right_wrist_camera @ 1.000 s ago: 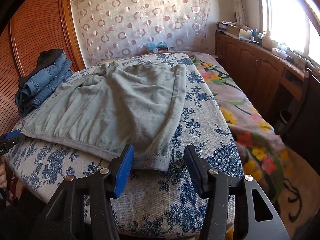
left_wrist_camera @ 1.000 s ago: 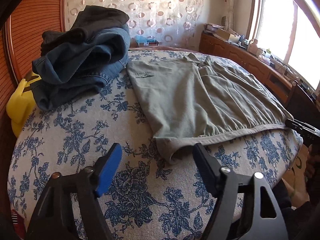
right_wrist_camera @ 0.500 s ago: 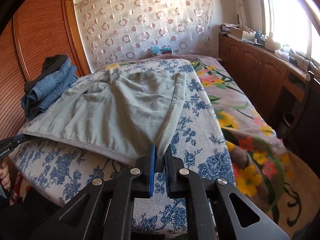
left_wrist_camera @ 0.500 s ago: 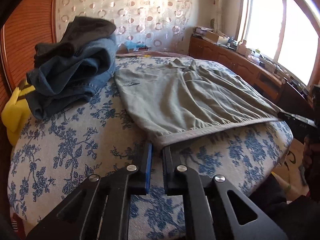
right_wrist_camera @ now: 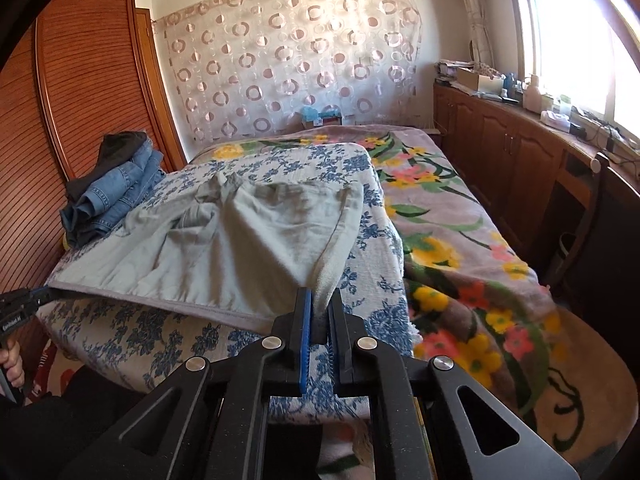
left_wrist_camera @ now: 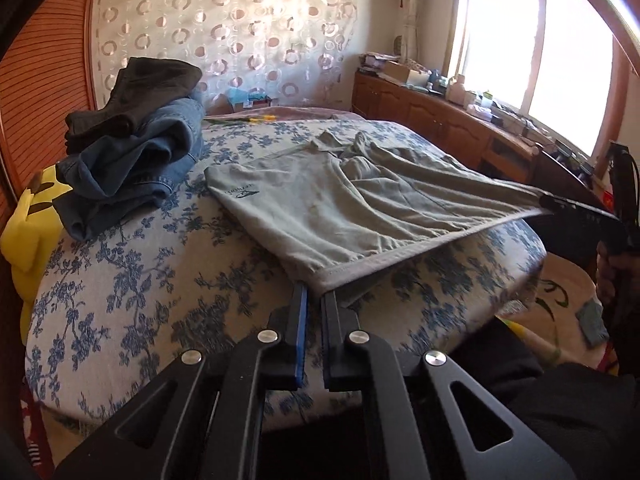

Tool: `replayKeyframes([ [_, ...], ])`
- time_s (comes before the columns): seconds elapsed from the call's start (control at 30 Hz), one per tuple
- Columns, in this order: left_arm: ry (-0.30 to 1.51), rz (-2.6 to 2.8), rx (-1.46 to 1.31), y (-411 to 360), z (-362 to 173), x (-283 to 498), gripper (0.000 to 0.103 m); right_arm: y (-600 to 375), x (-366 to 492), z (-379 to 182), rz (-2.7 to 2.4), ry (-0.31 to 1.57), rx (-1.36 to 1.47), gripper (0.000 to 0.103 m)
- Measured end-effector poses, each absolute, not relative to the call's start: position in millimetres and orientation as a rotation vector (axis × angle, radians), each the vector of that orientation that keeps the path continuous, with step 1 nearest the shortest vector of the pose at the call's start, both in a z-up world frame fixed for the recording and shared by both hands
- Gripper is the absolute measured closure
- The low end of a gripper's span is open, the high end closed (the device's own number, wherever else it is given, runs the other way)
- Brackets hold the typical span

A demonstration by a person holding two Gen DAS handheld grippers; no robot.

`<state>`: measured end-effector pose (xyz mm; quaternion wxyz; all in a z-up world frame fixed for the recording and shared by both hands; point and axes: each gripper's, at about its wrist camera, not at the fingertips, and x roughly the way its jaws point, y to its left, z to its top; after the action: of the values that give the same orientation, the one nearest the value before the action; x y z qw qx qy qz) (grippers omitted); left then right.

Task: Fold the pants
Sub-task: 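Lift the grasped leg with the right gripper and lay it over the other leg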

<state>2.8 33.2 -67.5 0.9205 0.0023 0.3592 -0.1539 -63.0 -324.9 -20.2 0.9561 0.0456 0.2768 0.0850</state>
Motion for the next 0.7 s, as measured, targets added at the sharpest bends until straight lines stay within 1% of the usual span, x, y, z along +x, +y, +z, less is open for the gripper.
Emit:
replayKeyframes([
  [0.23,0.763,-0.315,0.005,30,-73,4,0.096,-319,-57,-26,0.179,0.567,0.105,0.096],
  [0.27,0.767,-0.318,-0.002,31,-73,4,0.095,-319,-56,-26,0.180,0.567,0.107,0.096],
  [0.3,0.773,-0.320,-0.010,33,-73,5,0.092,-319,-55,-25,0.182,0.567,0.110,0.096],
  [0.37,0.776,-0.319,-0.021,33,-71,2,0.091,-318,-54,-25,0.186,0.567,0.111,0.096],
  [0.43,0.772,-0.315,-0.026,33,-69,-2,0.085,-319,-52,-24,0.190,0.567,0.115,0.096],
  [0.53,0.762,-0.300,-0.029,38,-66,-3,0.071,-318,-49,-24,0.192,0.563,0.123,0.096],
  [0.57,0.757,-0.297,-0.035,40,-65,-3,0.060,-318,-48,-24,0.193,0.562,0.121,0.096],
  [0.6,0.750,-0.288,-0.045,43,-64,-3,0.054,-317,-48,-24,0.194,0.561,0.120,0.096],
  [0.67,0.745,-0.275,-0.054,47,-63,-1,0.052,-314,-46,-25,0.200,0.561,0.116,0.096],
  [0.7,0.748,-0.263,-0.052,49,-64,0,0.045,-313,-45,-25,0.203,0.559,0.116,0.096],
])
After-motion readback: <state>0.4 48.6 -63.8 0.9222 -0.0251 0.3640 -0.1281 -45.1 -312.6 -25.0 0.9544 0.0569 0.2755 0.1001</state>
